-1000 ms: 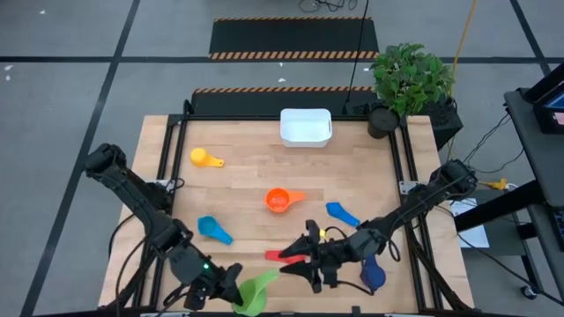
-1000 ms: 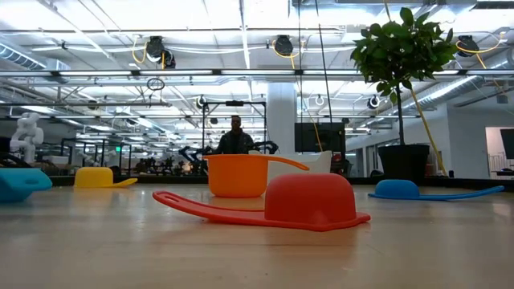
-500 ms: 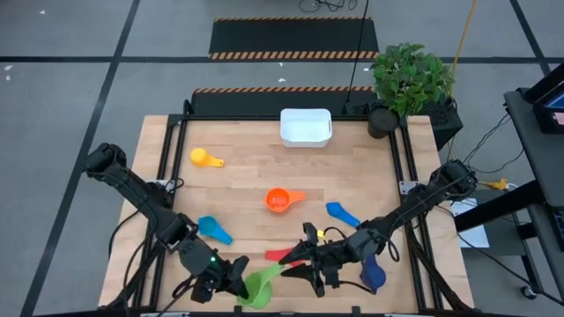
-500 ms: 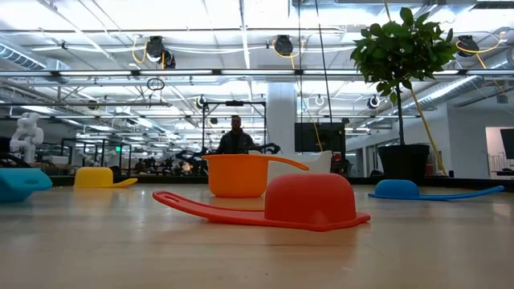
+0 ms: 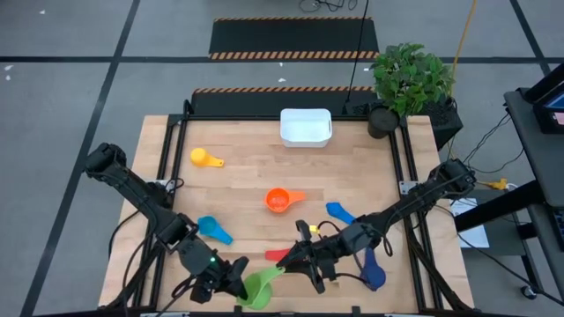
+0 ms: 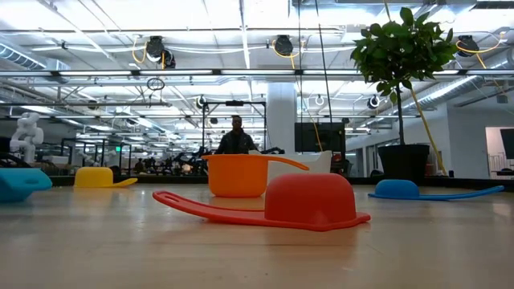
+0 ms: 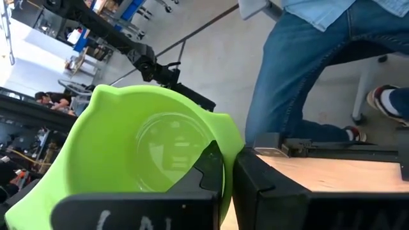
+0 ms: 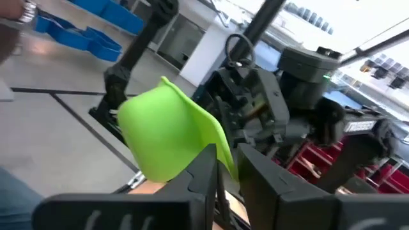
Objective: Nest measuring cups in basket
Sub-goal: Stack the green measuring cup into the orange measuring cup
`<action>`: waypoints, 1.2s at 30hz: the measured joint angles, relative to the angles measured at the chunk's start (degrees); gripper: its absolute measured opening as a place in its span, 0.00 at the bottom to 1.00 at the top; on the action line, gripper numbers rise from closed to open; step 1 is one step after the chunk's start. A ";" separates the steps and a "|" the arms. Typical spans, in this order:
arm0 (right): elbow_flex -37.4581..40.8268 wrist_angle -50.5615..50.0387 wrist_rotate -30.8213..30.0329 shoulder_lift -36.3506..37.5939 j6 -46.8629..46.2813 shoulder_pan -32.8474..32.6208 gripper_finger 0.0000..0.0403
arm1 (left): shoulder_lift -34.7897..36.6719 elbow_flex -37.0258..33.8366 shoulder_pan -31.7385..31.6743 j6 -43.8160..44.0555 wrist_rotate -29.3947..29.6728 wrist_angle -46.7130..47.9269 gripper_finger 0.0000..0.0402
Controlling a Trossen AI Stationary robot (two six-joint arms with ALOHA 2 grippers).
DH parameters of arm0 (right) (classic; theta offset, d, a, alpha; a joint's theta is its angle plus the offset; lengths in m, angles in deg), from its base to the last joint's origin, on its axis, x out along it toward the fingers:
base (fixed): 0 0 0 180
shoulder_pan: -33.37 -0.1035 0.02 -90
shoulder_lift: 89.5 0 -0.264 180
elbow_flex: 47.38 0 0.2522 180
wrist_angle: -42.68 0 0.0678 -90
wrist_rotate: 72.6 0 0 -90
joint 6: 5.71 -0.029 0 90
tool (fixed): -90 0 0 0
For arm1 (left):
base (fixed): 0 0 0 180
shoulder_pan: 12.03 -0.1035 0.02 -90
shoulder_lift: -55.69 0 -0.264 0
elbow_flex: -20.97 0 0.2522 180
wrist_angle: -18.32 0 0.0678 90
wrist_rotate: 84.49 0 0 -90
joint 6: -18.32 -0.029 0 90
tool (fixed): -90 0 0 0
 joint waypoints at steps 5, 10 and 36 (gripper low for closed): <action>0.00 0.34 -0.02 -0.39 0.20 0.22 0.12 | 0.00 0.00 -0.52 0.22 -0.79 0.27 0.02; 0.00 0.41 0.00 -0.39 1.10 -0.08 0.12 | -0.01 0.00 -0.48 1.69 -1.10 0.32 0.03; 0.02 -12.24 -14.11 8.14 9.32 -4.23 0.00 | 2.86 -0.02 7.18 28.23 48.13 3.35 0.59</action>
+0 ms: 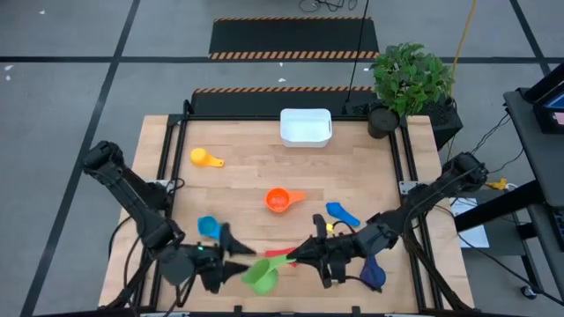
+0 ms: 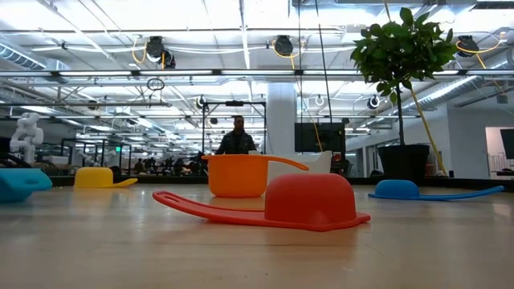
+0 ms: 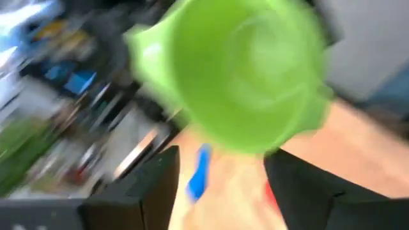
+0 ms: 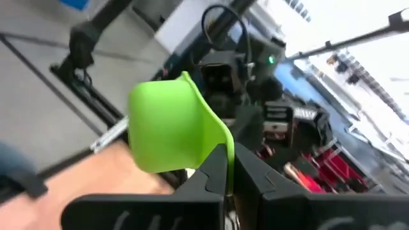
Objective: Nest measuring cups in basket
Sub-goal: Stack the green measuring cup into the orange measuring cup
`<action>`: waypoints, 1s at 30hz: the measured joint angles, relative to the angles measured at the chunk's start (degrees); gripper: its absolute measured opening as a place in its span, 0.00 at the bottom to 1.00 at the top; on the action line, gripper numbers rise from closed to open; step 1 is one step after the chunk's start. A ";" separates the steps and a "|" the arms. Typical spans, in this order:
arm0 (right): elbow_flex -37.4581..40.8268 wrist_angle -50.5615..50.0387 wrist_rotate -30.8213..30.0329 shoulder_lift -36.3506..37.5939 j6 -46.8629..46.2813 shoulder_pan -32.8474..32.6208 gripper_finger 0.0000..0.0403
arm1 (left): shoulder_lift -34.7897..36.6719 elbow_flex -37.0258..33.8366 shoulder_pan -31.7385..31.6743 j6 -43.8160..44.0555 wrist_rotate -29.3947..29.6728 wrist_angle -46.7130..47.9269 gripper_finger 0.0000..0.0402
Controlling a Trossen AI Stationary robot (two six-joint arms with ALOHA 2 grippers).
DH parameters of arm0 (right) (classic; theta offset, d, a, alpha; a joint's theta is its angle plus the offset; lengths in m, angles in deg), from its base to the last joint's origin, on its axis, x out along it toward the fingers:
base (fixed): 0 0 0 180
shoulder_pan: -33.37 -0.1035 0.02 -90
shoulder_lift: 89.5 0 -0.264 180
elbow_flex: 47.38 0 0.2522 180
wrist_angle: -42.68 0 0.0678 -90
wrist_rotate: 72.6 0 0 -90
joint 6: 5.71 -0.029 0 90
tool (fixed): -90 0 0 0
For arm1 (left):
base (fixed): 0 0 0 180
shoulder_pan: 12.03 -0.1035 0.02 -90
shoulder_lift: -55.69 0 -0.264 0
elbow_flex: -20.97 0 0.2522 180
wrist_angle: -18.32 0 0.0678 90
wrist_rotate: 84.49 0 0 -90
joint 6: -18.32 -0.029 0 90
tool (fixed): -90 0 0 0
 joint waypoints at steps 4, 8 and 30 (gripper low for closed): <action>0.04 -5.44 -5.36 1.89 0.75 -0.55 0.00 | 2.58 0.07 1.87 9.96 11.62 7.73 0.64; 0.04 -10.03 -13.13 2.21 1.69 0.15 0.00 | 5.55 0.07 2.31 22.48 12.59 19.63 0.64; 22.19 8.14 -9.03 2.21 -0.31 18.82 0.00 | 10.70 0.04 0.21 59.82 10.78 45.51 0.44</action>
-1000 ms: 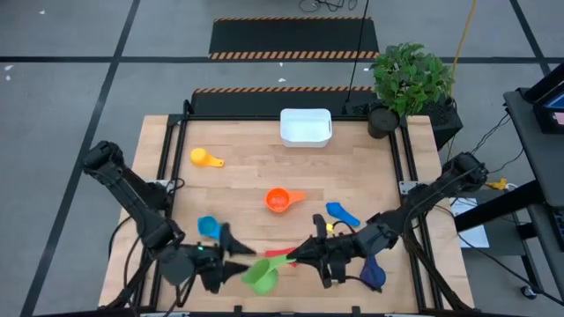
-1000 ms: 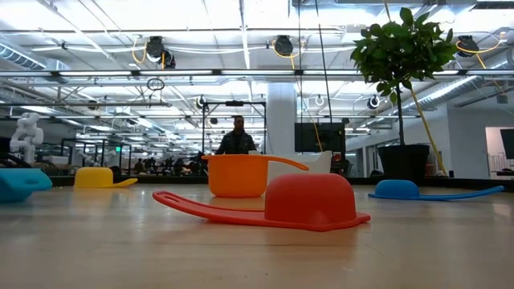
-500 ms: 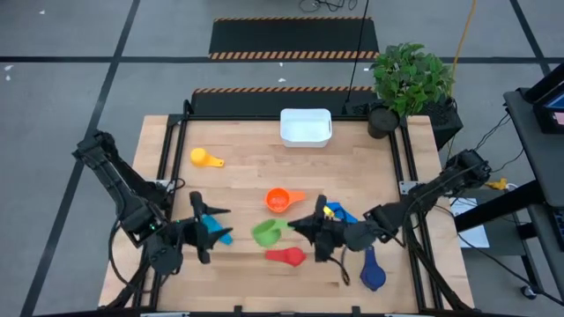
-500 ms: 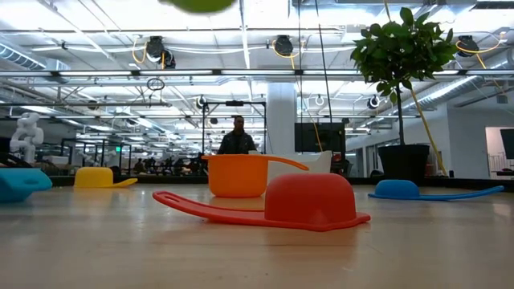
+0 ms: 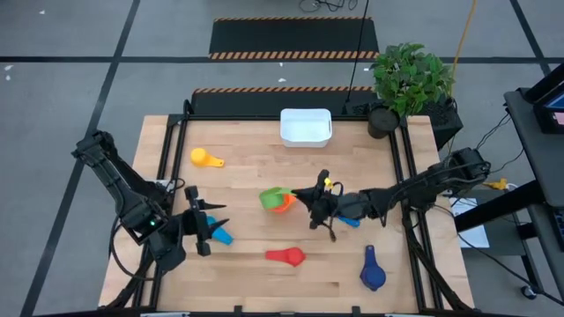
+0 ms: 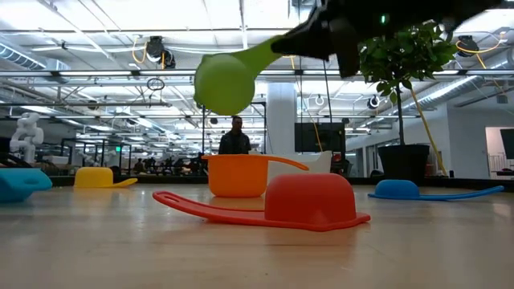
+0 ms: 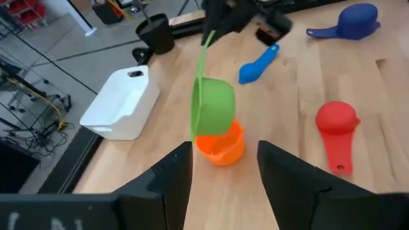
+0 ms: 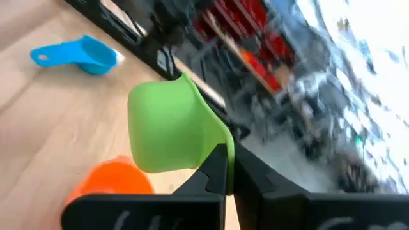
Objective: Nest measuring cups in basket
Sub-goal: Stack the green measuring cup into the orange measuring cup
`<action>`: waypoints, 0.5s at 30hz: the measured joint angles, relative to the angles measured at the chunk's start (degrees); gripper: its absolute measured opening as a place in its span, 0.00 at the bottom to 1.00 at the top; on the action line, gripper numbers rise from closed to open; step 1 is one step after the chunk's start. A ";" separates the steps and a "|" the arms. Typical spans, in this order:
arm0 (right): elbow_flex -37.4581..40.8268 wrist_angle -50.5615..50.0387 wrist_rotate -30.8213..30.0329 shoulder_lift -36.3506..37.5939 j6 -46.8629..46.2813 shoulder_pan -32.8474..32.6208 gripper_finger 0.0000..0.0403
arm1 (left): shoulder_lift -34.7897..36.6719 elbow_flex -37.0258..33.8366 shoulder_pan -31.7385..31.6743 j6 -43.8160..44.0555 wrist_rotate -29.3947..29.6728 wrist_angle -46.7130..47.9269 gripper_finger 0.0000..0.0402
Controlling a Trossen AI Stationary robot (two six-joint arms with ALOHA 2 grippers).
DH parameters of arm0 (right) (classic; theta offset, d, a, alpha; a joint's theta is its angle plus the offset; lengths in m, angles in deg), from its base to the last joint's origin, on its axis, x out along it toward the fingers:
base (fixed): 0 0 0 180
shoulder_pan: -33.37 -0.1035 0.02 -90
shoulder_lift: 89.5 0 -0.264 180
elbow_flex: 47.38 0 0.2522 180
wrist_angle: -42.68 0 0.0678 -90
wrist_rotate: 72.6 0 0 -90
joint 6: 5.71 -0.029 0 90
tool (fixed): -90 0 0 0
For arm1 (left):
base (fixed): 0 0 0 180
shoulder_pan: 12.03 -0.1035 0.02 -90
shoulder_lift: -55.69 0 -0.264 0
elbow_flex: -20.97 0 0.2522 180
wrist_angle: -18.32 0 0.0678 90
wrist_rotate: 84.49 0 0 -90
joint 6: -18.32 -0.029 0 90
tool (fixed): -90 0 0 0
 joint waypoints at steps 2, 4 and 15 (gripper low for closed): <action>3.62 5.57 7.78 0.00 4.12 2.34 0.00 | 0.00 0.00 0.00 0.02 -0.17 0.00 0.43; 7.03 11.03 14.70 0.00 7.01 4.85 0.00 | 0.00 0.00 0.00 0.08 -0.17 0.00 0.44; 13.78 22.40 27.30 -1.73 7.40 12.25 0.00 | -0.02 -0.02 0.00 -1.12 -0.15 -0.09 0.44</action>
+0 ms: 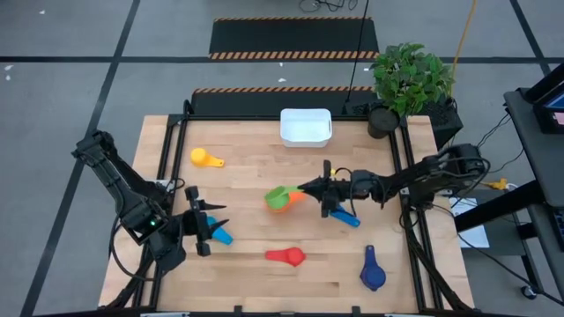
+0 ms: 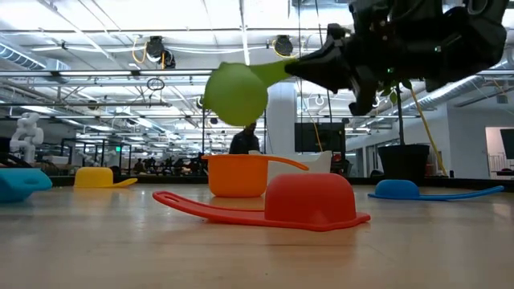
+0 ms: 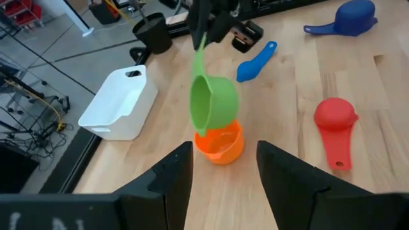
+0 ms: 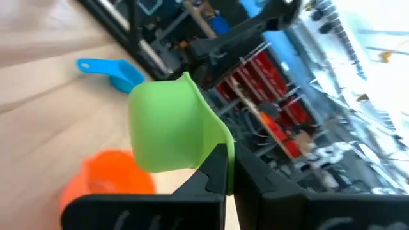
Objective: Nest measuring cups in basket
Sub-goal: Stack the green measuring cup into the orange measuring cup
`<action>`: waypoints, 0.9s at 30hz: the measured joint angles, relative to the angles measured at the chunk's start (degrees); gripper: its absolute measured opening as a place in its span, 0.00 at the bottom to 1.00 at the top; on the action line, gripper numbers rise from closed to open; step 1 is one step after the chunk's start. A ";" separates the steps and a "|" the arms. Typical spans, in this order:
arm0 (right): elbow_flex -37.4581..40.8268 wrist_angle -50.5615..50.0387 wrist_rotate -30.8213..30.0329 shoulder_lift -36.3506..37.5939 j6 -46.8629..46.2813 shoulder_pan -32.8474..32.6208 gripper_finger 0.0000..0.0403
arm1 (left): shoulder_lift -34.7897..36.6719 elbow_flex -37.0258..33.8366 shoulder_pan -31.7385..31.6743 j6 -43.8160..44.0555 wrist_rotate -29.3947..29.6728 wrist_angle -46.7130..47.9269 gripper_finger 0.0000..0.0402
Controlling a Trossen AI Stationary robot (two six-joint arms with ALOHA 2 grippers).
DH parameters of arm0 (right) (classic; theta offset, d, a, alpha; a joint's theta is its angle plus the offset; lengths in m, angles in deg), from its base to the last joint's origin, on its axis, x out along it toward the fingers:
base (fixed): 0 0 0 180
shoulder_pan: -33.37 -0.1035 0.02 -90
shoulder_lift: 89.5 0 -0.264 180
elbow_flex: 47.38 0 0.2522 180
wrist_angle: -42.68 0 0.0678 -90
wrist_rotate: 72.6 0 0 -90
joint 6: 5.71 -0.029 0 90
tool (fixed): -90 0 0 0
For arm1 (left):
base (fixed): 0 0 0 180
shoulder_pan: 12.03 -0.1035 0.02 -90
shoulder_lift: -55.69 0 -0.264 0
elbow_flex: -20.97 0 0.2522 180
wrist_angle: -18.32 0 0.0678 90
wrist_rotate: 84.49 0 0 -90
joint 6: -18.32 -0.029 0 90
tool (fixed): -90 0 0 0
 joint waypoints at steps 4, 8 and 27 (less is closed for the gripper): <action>-0.36 1.22 2.00 -3.40 0.15 0.82 0.00 | 0.00 0.00 0.00 0.07 -0.13 -0.02 0.44; -0.45 5.70 2.06 -5.88 -0.08 1.82 0.00 | 0.00 0.00 0.00 -0.46 -0.28 0.00 0.44; -0.52 5.82 1.85 -11.13 -4.74 3.21 0.02 | 0.00 -0.02 -1.01 -2.43 -0.33 -0.40 0.44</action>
